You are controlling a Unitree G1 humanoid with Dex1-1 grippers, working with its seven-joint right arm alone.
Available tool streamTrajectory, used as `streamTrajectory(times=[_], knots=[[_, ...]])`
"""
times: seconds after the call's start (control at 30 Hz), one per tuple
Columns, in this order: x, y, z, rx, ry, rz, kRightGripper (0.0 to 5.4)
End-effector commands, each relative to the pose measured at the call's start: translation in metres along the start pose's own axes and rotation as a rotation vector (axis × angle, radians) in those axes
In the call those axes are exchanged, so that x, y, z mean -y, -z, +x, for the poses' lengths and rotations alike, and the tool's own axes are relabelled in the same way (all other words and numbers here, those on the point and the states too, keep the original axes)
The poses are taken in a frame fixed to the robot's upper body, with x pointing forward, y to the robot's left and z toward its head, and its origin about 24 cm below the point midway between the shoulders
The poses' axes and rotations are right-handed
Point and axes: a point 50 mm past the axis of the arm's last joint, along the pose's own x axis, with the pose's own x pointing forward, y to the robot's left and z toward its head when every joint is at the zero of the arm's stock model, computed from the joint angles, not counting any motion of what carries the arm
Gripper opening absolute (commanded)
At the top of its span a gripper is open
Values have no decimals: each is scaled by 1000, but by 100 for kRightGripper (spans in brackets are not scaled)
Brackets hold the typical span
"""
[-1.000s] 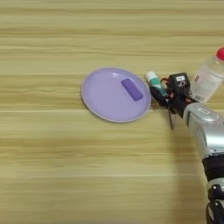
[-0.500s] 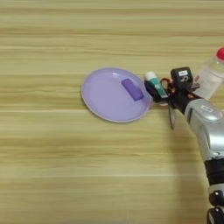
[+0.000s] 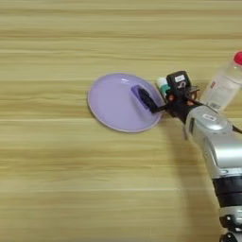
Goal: Move the objects on the table
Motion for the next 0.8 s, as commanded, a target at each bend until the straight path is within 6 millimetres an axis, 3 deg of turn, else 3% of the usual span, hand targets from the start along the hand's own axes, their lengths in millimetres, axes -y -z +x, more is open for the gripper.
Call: streamTrajectory(times=[0.03, 0.6, 0.8], knots=[[-3, -38, 11, 120, -24, -92, 538], [-29, -33, 41, 61, -135, -183, 538], [-32, -26, 41, 38, -155, -200, 538]])
